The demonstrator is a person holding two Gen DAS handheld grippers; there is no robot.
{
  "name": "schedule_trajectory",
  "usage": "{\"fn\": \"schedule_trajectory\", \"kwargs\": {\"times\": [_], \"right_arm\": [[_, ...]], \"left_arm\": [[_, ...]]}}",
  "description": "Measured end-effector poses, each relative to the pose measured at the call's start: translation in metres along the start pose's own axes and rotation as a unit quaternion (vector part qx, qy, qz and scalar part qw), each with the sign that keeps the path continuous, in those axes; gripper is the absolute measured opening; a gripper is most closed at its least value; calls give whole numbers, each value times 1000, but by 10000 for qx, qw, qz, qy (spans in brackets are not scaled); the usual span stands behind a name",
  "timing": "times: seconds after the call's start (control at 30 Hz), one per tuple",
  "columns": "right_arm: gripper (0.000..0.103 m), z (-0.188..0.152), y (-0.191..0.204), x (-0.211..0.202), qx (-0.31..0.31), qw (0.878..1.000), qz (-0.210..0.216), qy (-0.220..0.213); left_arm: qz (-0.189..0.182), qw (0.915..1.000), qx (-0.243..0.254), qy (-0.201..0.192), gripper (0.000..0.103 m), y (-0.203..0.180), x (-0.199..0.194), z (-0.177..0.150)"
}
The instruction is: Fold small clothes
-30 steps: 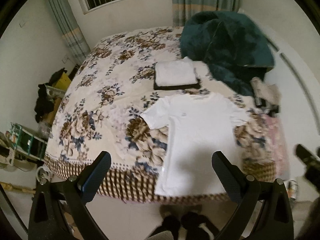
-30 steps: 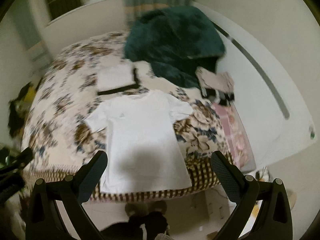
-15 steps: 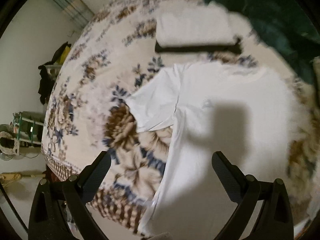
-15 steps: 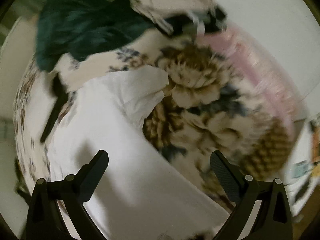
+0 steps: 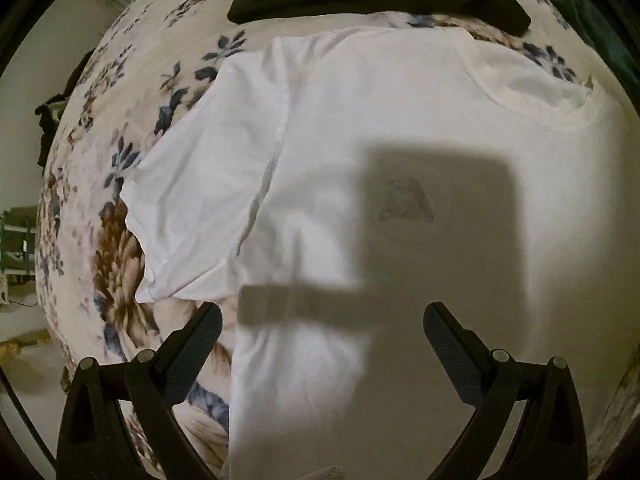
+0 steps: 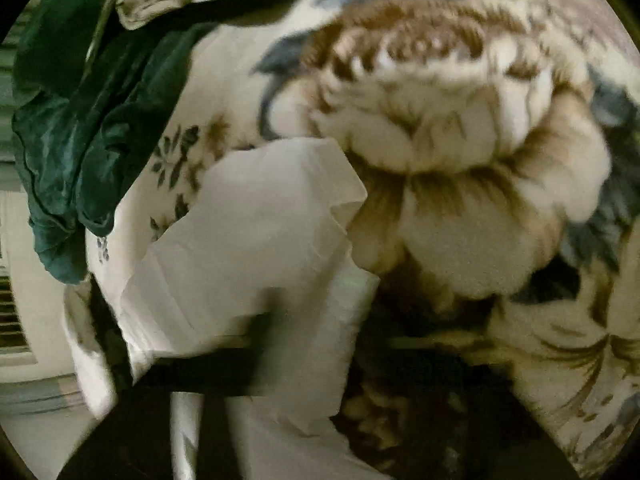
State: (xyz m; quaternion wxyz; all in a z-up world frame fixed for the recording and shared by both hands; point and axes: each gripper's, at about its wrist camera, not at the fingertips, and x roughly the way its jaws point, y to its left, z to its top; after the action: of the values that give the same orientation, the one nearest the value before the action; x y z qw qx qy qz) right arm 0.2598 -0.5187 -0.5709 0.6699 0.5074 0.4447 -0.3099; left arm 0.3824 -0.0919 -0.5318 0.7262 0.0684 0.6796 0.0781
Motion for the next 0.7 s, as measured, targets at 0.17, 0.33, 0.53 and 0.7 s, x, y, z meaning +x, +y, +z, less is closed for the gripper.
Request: {"fn": "schedule_trajectory", "kwargs": {"times": [0.17,0.33,0.53,0.7], "right_arm": [[9,-67,132,-21,-3181,9360,-962,-1163],[8,-223,208,20,-6330,7448,-1486,-1500],[14,-307,196,66,-7237,6595,-1910,-690],[65,-292,174,26,-6476,7541,-923,585]], "left_arm": [[35,9992,-188,-358,103,26,-14,3],[259,9973,-425,-547,103,71,-14,3],[455,9955,-778,-286,103,128,6,-17],[17,9864,-1639,104,103,181,22,-48]]}}
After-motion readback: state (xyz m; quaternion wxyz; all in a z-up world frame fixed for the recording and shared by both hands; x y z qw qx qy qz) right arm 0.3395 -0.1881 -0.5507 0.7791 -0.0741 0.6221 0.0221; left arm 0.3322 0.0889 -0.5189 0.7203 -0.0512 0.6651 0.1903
